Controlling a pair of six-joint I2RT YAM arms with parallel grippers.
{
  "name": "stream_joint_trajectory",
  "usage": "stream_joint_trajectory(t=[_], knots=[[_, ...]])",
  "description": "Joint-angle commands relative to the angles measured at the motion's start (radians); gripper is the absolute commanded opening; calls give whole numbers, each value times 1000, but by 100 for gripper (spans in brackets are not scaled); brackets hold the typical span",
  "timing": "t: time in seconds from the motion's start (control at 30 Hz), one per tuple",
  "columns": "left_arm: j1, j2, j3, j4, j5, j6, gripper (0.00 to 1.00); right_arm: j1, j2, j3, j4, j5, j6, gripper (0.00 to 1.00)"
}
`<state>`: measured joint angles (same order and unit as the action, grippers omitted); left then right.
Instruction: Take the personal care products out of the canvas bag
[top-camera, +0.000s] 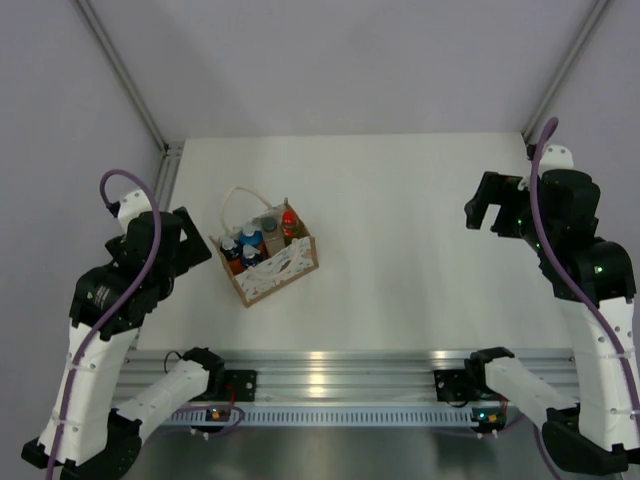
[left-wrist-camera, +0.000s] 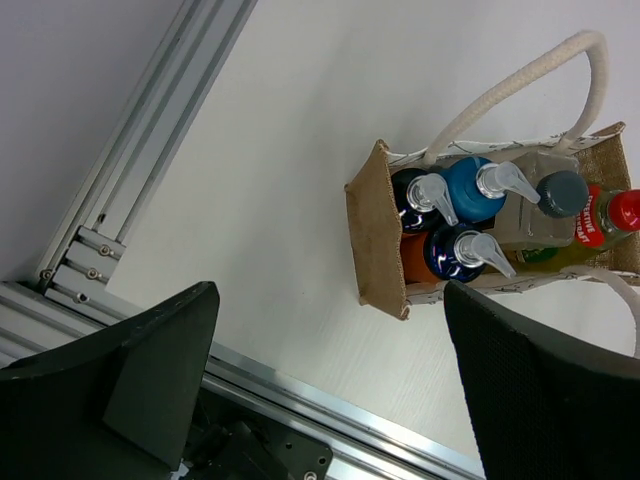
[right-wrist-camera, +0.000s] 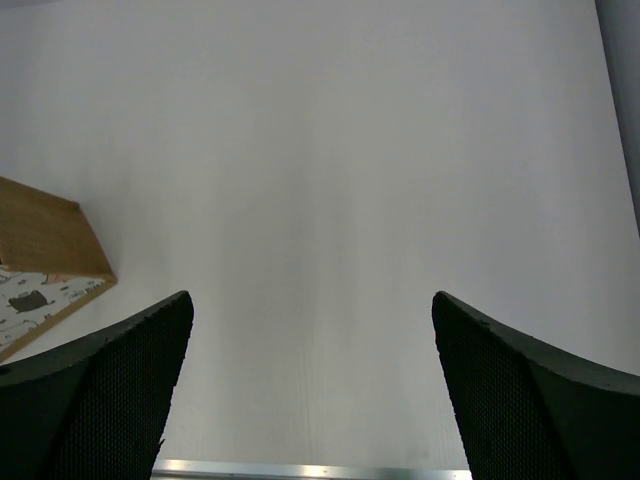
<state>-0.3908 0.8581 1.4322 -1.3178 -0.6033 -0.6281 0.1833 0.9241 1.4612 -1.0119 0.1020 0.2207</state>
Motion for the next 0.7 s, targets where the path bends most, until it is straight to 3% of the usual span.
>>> stream_joint_trajectory(t=[0.0, 0.23, 0.3, 0.5, 0.67], knots=[[0, 6, 5, -11, -23, -35, 98, 12, -8, -4, 39, 21, 14, 99], [0, -5, -59, -38, 28, -143, 98, 51, 15, -102, 266, -243, 91, 99], [0, -10, -79, -40, 46, -169, 98, 115, 60, -99, 314, -214, 112, 100], [0, -7, -206, -38, 138, -265, 98, 463, 283, 51, 389, 10, 33, 100], [0, -16, -300, -5, 180, -294, 97, 573, 475, 135, 478, 16, -14, 99]])
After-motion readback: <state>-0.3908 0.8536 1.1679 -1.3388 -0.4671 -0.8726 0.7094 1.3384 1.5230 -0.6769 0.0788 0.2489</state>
